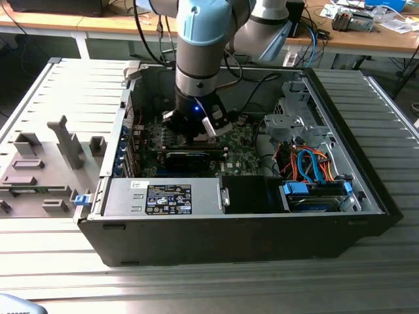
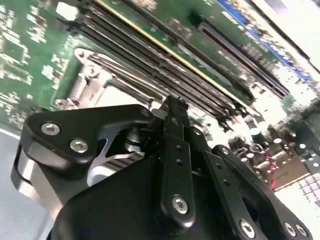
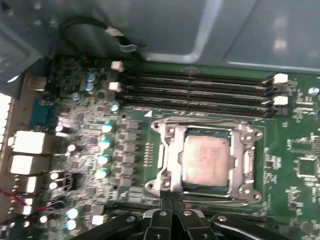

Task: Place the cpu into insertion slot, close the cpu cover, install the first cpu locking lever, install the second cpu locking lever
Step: 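Install the second cpu locking lever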

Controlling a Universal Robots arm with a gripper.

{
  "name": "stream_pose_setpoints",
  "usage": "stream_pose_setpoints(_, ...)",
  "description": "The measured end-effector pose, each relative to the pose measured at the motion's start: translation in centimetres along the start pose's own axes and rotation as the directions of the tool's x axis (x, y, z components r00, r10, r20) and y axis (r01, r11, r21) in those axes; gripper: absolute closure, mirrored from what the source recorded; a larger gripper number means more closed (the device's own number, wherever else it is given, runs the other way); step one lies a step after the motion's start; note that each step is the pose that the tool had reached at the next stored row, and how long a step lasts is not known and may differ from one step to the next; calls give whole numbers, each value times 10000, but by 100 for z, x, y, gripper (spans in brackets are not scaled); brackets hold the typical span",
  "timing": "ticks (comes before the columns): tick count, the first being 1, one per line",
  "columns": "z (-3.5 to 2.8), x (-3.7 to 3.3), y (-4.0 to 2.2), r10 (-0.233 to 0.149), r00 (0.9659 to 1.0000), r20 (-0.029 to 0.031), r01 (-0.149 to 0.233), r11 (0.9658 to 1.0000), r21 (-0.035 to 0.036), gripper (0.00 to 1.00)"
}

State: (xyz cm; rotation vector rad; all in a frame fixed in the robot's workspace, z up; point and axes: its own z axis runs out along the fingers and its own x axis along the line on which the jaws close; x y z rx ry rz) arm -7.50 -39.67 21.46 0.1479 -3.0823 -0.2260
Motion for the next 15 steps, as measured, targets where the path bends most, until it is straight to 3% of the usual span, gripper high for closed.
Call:
stream_pose_setpoints(3,19,-133,84,21,9999,-150,-21,10000,-13,89)
stream_pose_setpoints(4,25,-169,131,25,9999,-171,-25,10000,-1,89)
stream_pose_setpoints(6,35,-207,206,30,9998,-184,-30,10000,30,89)
stream_pose_setpoints(7,40,-220,250,35,9998,-194,-33,9999,109,89)
stream_pose_setpoints(10,17,-223,281,49,9998,-211,-43,9995,303,89)
stream_pose_setpoints(15,13,-223,282,51,9998,-212,-44,9994,333,89)
